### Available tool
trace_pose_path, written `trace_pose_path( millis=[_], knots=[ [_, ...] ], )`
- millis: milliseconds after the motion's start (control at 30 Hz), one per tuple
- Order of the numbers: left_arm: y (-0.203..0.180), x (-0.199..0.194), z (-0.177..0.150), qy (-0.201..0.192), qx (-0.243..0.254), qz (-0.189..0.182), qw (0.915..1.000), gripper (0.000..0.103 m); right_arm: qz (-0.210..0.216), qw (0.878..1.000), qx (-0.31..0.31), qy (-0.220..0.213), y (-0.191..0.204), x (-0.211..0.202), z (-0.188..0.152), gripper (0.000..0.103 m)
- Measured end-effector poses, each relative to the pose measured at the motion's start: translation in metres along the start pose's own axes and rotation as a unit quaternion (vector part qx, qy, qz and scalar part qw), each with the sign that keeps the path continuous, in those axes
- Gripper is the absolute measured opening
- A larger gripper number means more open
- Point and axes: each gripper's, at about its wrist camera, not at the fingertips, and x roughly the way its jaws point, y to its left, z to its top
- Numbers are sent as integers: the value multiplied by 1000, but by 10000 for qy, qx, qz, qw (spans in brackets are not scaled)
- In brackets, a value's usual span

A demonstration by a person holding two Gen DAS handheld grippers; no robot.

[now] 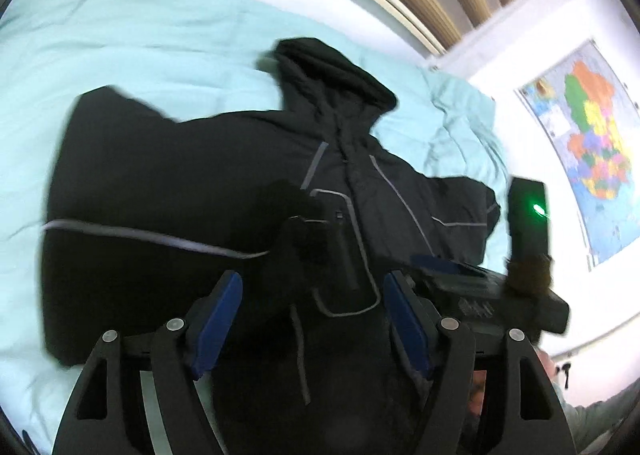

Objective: Fold large clothes
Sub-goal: 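Carry the held sleeve across the jacket body and lay it down, then open the left gripper and release the sleeve on the jacket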

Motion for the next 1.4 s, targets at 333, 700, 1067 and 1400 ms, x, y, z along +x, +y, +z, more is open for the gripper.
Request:
trace_pose_path(
  millis=[333, 700, 1067, 1400],
  knots=[
    [25, -23, -10, -299, -303, 613, 9972, 75, 676, 9956, 241, 597, 22, 74, 33, 50],
    [-4, -23, 34, -571, 248, 744, 9953, 75, 250, 9975, -381, -541, -3, -28, 45, 28],
    [-50, 51, 56, -24, 1020, 647, 9927, 75, -1745, 9773, -107, -1199, -134, -93, 74, 28],
    [-17, 169, 41, 1011, 975, 1604, 9770, 75, -2231, 9737, 468, -7, -231, 12, 62, 17]
  ],
)
